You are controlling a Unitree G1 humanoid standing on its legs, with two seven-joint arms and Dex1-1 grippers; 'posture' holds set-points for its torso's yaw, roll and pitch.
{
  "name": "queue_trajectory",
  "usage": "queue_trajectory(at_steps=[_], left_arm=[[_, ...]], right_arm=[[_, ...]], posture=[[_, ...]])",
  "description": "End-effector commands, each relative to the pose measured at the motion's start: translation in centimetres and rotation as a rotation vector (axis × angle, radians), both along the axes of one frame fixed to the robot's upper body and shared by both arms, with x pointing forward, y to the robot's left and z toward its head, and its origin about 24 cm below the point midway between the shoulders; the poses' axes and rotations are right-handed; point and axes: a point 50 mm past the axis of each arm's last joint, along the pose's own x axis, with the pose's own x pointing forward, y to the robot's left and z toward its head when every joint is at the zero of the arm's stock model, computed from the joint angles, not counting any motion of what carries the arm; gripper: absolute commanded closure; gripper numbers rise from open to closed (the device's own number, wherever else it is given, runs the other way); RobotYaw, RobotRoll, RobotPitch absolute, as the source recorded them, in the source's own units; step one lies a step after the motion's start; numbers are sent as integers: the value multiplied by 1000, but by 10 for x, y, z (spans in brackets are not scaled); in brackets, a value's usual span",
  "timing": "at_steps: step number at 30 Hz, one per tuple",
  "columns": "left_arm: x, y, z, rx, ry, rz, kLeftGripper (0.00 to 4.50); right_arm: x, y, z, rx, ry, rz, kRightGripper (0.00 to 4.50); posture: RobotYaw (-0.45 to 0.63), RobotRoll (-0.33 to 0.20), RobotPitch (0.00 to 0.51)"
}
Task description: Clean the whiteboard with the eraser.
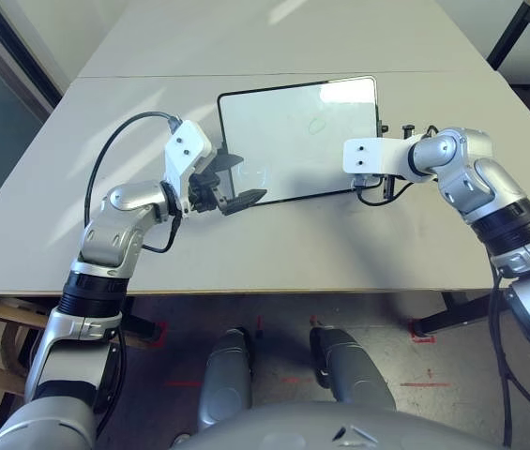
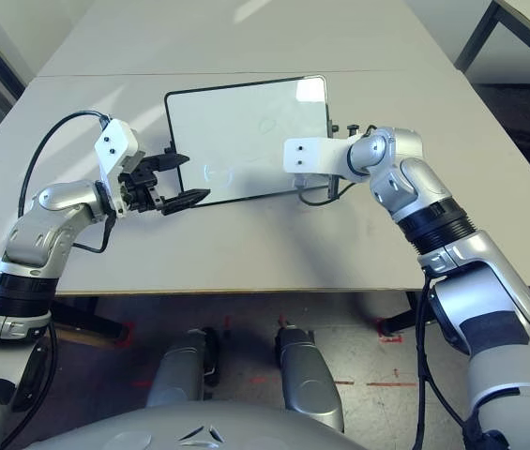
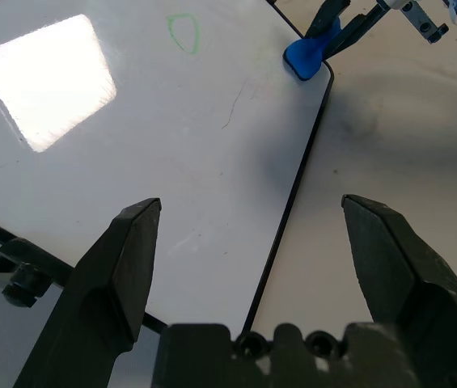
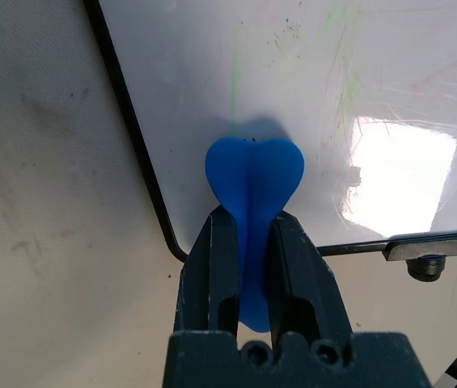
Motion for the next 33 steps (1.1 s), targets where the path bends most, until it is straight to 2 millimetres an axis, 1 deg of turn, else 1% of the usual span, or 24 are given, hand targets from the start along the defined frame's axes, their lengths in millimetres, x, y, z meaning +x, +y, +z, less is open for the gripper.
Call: queue_trajectory(at_steps=[1, 5, 9, 15, 20, 26, 30, 33], left_arm=[[0, 3, 1, 12, -3, 6, 0], [0, 3, 1, 12, -3, 7, 0], [0, 3, 1, 11, -2, 8, 0], [0, 3, 0, 11, -2, 8, 0], [0, 4, 0, 12, -2, 9, 0], [0, 4, 1, 11, -4, 9, 0], [0, 4, 1, 11, -3, 8, 0], [1, 4, 0, 11, -2, 9, 0]], right_arm=[[-3, 10, -9, 26, 20, 27, 4243], [-3, 16, -7, 46, 3, 45, 4243], [-2, 30, -4, 83, -17, 72, 4243], [1, 42, 2, 109, -30, 89, 4243], [5, 46, 8, 120, -42, 92, 4243], [10, 44, 15, 127, -57, 83, 4243], [11, 43, 29, 179, -40, 81, 4243], [9, 40, 46, 212, -23, 97, 4244]], posture=[[-114, 0, 152], [-113, 0, 152], [-112, 0, 150], [-109, 0, 150], [-109, 0, 150], [-109, 0, 150], [-109, 0, 150], [-109, 0, 145]])
